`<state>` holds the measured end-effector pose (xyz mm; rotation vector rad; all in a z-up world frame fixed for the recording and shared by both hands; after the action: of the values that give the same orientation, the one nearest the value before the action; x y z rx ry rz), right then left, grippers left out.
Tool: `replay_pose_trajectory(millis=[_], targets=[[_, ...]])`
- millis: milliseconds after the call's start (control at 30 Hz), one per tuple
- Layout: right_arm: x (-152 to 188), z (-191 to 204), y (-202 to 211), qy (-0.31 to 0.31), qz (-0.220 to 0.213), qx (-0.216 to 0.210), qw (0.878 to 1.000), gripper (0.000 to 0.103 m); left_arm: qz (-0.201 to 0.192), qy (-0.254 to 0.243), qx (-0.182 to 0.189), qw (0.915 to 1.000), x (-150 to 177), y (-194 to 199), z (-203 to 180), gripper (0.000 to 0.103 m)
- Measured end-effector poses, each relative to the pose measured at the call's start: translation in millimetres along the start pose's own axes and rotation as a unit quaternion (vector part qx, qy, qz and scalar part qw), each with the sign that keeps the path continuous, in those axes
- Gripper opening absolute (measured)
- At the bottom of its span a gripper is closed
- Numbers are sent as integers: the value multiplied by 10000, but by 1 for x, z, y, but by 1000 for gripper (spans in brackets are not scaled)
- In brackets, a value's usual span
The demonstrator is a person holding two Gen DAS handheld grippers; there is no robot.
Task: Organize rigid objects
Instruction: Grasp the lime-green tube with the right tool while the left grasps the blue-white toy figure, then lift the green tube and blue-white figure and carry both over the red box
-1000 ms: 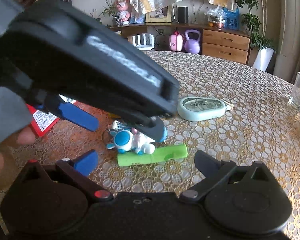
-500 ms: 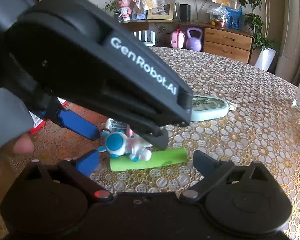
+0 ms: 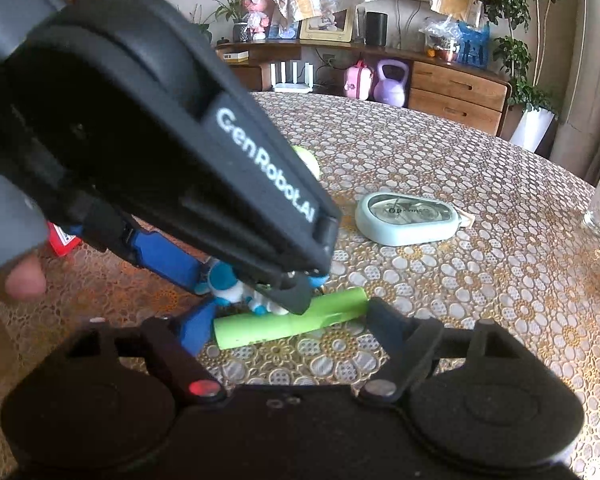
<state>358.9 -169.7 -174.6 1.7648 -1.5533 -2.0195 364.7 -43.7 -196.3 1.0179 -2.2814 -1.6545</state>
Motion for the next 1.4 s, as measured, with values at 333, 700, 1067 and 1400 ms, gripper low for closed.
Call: replay_pose_trajectory(millis=[333, 700, 1067, 1400], targets=[[5, 1, 16, -31, 24, -7, 10000, 80, 19, 11, 76, 10000, 3, 12, 8, 56], [1, 1, 67, -320, -149, -18, 9994, 80, -155, -376, 261, 9988, 13, 52, 18, 56], [-29, 17, 112, -219, -387, 9, 9990, 81, -631, -900, 497, 9927, 23, 113, 27, 56], [-69, 43, 137, -41, -532, 88, 9985, 81, -964, -931, 548, 9895, 15, 162, 60, 56]])
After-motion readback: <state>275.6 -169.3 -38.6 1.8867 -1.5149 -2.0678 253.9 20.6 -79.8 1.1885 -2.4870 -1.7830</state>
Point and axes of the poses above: each gripper's, at about its wrist camera, not at the fingertips, and y roughly against the way its jaws point, z to its left, x to its underside, the point moved 6 cm from there along -y, roughly the way its jaws point, and after that the axes turned 14 degrees about y, right-handed, at the moved point
